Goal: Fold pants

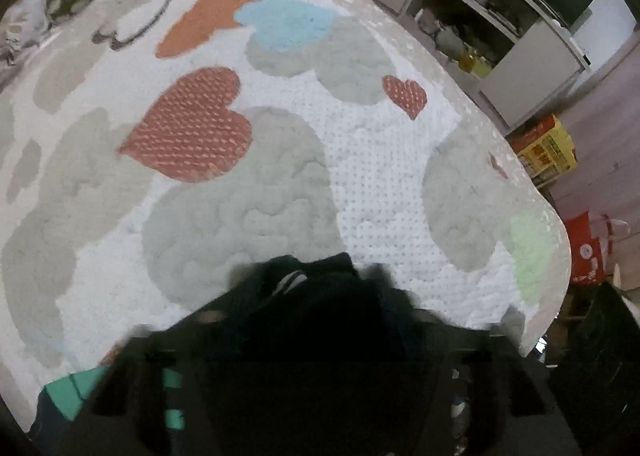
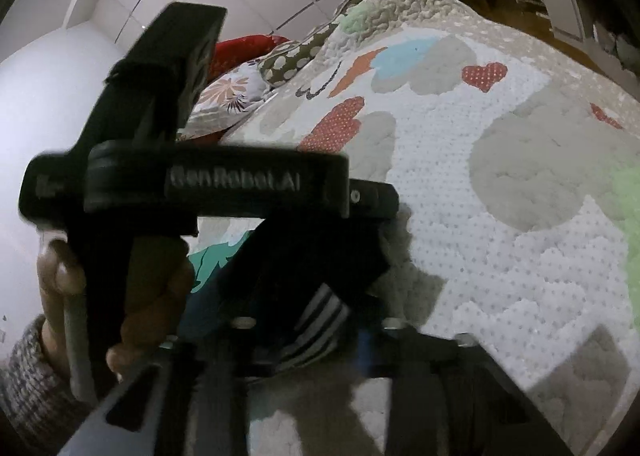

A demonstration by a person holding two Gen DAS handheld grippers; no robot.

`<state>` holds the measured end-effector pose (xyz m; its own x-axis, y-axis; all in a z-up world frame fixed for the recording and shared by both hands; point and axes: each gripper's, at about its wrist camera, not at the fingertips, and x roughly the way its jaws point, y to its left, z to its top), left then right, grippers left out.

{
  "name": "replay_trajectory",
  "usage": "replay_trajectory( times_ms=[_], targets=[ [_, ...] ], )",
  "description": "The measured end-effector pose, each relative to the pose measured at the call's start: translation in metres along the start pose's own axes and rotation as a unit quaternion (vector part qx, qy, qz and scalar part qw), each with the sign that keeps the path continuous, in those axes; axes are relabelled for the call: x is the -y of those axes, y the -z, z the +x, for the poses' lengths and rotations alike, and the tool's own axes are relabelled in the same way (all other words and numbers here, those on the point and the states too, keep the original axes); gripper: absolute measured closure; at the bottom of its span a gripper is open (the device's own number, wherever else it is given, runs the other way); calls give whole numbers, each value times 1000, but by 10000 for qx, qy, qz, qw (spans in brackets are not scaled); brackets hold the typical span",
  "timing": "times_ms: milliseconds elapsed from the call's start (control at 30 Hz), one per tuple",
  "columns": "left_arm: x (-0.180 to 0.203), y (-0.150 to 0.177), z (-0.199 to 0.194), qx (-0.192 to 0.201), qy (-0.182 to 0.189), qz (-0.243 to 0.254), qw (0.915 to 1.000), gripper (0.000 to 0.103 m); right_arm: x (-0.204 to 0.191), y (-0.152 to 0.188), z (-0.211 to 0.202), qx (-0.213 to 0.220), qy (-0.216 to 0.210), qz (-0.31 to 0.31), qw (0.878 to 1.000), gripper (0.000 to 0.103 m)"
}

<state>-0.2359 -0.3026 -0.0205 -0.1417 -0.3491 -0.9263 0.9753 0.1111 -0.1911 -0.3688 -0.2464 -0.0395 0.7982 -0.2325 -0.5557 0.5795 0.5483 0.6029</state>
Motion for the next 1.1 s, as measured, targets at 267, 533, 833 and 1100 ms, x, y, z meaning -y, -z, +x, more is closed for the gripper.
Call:
replay_trajectory(
  times_ms=[267, 533, 833, 1100],
  targets=[
    [-60, 57, -90, 1164, 545, -1011, 9865, 78, -60, -6, -5, 15, -193, -707, 9973, 84],
    [-165, 199, -154, 1975, 684, -2968, 9318, 48, -153, 32, 46, -1008, -566, -1985, 9733, 52],
    [-199, 307, -202, 2653, -206, -3842, 8841, 40, -193, 44, 33, -1182, -386, -2489, 9605, 52],
    [-212, 331, -189, 2548, -382, -4118, 8741, 40, -196, 22, 82, -1339, 365, -2214, 9652, 53]
  ],
)
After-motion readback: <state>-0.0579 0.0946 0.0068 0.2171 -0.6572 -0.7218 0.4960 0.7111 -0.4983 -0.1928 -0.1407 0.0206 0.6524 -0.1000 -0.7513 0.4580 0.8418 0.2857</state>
